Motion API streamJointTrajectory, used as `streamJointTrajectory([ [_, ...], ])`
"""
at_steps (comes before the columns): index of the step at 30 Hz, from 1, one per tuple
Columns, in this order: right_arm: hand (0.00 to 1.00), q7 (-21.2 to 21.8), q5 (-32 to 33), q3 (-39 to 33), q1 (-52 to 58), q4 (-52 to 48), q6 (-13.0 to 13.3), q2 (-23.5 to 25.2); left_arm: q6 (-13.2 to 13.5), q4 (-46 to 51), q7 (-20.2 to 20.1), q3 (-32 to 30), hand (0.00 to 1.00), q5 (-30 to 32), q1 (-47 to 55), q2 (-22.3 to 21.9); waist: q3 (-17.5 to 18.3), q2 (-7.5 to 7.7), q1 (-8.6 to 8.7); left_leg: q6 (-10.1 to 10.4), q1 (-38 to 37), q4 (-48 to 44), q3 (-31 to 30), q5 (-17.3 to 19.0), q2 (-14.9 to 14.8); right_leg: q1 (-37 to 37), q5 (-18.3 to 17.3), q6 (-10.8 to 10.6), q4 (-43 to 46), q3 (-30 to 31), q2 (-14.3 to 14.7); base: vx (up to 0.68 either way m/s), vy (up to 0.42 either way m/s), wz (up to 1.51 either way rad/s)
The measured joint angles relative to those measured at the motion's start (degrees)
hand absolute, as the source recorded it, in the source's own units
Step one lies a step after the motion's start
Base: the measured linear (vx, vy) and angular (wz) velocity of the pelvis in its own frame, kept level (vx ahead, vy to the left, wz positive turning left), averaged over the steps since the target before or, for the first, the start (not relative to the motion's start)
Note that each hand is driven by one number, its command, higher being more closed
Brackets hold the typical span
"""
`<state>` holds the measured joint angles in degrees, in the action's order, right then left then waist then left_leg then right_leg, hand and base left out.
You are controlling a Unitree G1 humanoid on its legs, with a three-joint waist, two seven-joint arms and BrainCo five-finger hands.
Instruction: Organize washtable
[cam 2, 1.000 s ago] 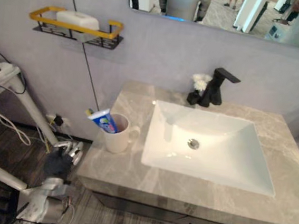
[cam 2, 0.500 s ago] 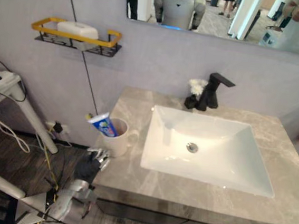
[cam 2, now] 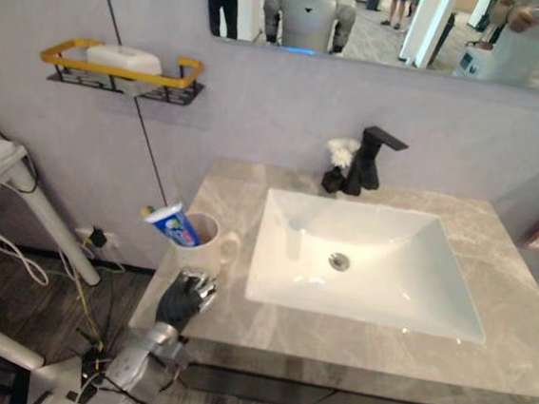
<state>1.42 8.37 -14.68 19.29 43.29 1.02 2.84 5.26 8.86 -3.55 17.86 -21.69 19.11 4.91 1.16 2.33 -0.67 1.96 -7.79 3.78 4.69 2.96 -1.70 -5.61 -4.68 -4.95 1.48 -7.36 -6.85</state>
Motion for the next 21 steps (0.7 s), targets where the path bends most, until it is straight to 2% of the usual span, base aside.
streamJointTrajectory([
  [7,0.00,0.03,0.00,-0.08,-0.28,0.33,0.00,-0.18,0.03,-2.18,0.24,-0.61,1.00,1.57,-2.91,0.02,-0.28,-0.09,0.22,0.10,-0.12,1.36,0.17,-0.85,-0.36,0.07,1.17,0.12,-1.87,0.02,0.85,-0.05,-0.038,-0.01],
  [13,0.00,0.08,-0.02,-0.20,-1.44,0.40,-0.05,-0.19,0.85,-2.18,0.18,-2.17,1.00,2.09,-3.21,0.04,-0.36,-0.17,1.36,0.13,-0.03,1.50,0.24,-0.95,-0.24,-0.16,1.69,0.03,-2.99,0.16,0.87,0.01,-0.005,-0.01],
  [21,0.00,0.10,-0.04,-0.72,-2.13,0.62,-0.09,-0.15,0.93,-2.18,0.26,-3.17,1.00,2.12,-4.43,0.94,-1.40,0.03,1.51,0.12,-0.02,1.50,0.28,-0.95,-0.24,-0.14,1.84,0.01,-2.99,0.24,0.87,-0.02,-0.014,0.00],
])
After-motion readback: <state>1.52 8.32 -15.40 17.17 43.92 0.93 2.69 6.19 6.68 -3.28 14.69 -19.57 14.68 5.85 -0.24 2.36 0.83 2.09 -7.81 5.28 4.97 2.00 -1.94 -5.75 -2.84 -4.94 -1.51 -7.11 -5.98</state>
